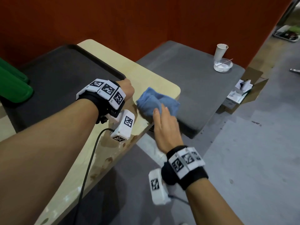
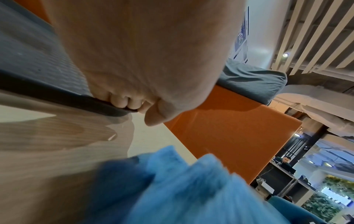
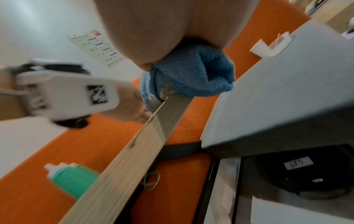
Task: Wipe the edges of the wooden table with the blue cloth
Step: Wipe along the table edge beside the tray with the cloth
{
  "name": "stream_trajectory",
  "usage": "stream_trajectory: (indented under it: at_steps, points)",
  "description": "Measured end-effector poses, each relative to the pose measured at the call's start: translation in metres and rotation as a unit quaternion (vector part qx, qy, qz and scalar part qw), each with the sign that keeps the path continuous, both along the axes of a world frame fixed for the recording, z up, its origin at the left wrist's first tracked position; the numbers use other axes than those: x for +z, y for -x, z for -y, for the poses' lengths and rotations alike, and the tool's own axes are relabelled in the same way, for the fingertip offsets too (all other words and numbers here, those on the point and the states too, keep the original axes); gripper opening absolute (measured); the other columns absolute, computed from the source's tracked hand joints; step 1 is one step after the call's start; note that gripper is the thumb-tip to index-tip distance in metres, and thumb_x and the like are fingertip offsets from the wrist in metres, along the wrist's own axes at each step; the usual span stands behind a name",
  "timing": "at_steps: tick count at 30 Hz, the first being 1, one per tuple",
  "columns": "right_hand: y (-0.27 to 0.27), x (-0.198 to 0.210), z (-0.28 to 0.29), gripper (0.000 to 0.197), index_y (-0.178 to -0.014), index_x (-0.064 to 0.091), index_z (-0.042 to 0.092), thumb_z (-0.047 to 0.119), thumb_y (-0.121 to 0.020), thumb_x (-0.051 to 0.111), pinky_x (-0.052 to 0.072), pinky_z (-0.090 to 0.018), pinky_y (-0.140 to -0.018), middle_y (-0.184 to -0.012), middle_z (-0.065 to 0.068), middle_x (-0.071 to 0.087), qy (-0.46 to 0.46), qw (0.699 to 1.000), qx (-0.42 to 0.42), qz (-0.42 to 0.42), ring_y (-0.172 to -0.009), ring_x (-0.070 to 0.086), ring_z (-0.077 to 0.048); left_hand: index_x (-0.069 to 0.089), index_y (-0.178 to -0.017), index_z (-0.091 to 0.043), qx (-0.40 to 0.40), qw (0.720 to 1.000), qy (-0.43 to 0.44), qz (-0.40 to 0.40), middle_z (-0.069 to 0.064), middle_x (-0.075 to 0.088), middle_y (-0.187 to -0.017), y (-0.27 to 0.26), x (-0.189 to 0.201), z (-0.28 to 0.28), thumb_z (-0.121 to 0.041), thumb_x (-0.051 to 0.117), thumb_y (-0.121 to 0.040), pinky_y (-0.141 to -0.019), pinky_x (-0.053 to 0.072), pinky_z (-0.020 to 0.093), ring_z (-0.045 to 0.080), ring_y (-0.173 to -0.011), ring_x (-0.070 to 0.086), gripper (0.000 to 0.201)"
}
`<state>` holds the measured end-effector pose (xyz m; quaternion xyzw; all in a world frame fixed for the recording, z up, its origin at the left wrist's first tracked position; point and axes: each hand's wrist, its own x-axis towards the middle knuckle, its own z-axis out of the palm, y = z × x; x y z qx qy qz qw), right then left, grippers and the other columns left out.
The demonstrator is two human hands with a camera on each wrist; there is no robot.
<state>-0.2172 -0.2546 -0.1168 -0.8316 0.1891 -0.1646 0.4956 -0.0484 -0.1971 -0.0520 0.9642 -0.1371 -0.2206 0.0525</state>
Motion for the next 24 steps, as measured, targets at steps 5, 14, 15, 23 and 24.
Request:
stream_trajectory:
  at_steps: [5, 14, 15, 23, 24]
  points:
    - [0.024, -0.001, -0.042, 0.035, -0.129, 0.049, 0.020, 0.029, -0.102, 0.030, 0.035, -0.013, -0.086, -0.118, -0.001, 0.058, 0.006, 0.996, 0.073, 0.044, -0.105, 0.049, -0.008, 0.038, -0.141, 0.006, -0.008, 1.000, -0.025, -0.011, 0.024, 0.040, -0.147, 0.002, 0.006, 0.002, -0.007, 0.035, -0.099, -0.111, 0.031, 0.039, 0.037, -0.136, 0.039, 0.044]
    - [-0.004, -0.006, -0.003, 0.033, -0.117, 0.052, 0.011, 0.027, -0.103, 0.028, 0.040, -0.039, -0.100, -0.115, -0.008, 0.061, 0.000, 1.000, 0.006, 0.011, -0.115, 0.052, -0.029, 0.040, -0.139, 0.010, -0.050, 0.995, -0.075, 0.032, 0.026, 0.039, -0.144, 0.002, -0.001, 0.005, -0.006, 0.037, -0.100, -0.108, 0.038, 0.039, 0.038, -0.132, 0.043, 0.042]
    - [-0.002, -0.006, -0.005, 0.033, -0.118, 0.052, 0.011, 0.027, -0.103, 0.027, 0.038, -0.043, -0.103, -0.117, -0.008, 0.061, 0.002, 1.000, 0.009, 0.015, -0.114, 0.052, -0.027, 0.034, -0.141, 0.010, -0.043, 0.996, -0.073, 0.024, 0.026, 0.036, -0.147, 0.003, 0.001, 0.005, -0.006, 0.034, -0.101, -0.109, 0.034, 0.038, 0.037, -0.135, 0.040, 0.044]
    - [-0.009, -0.006, 0.004, 0.031, -0.097, 0.054, 0.012, 0.029, -0.102, 0.029, 0.036, -0.027, -0.073, -0.095, -0.004, 0.060, -0.017, 0.999, -0.026, 0.013, -0.089, 0.053, -0.018, 0.050, -0.134, 0.006, -0.081, 0.990, -0.113, 0.013, 0.025, 0.045, -0.139, -0.004, -0.007, 0.004, -0.006, 0.041, -0.098, -0.105, 0.042, 0.038, 0.033, -0.129, 0.047, 0.039]
    - [-0.006, -0.005, -0.003, 0.031, -0.100, 0.054, 0.012, 0.029, -0.102, 0.029, 0.033, -0.021, -0.071, -0.097, -0.003, 0.060, -0.025, 0.999, -0.024, 0.014, -0.088, 0.052, -0.016, 0.051, -0.133, 0.006, -0.093, 0.987, -0.127, 0.020, 0.024, 0.045, -0.137, -0.004, -0.006, 0.004, -0.006, 0.041, -0.098, -0.104, 0.043, 0.039, 0.033, -0.127, 0.048, 0.039]
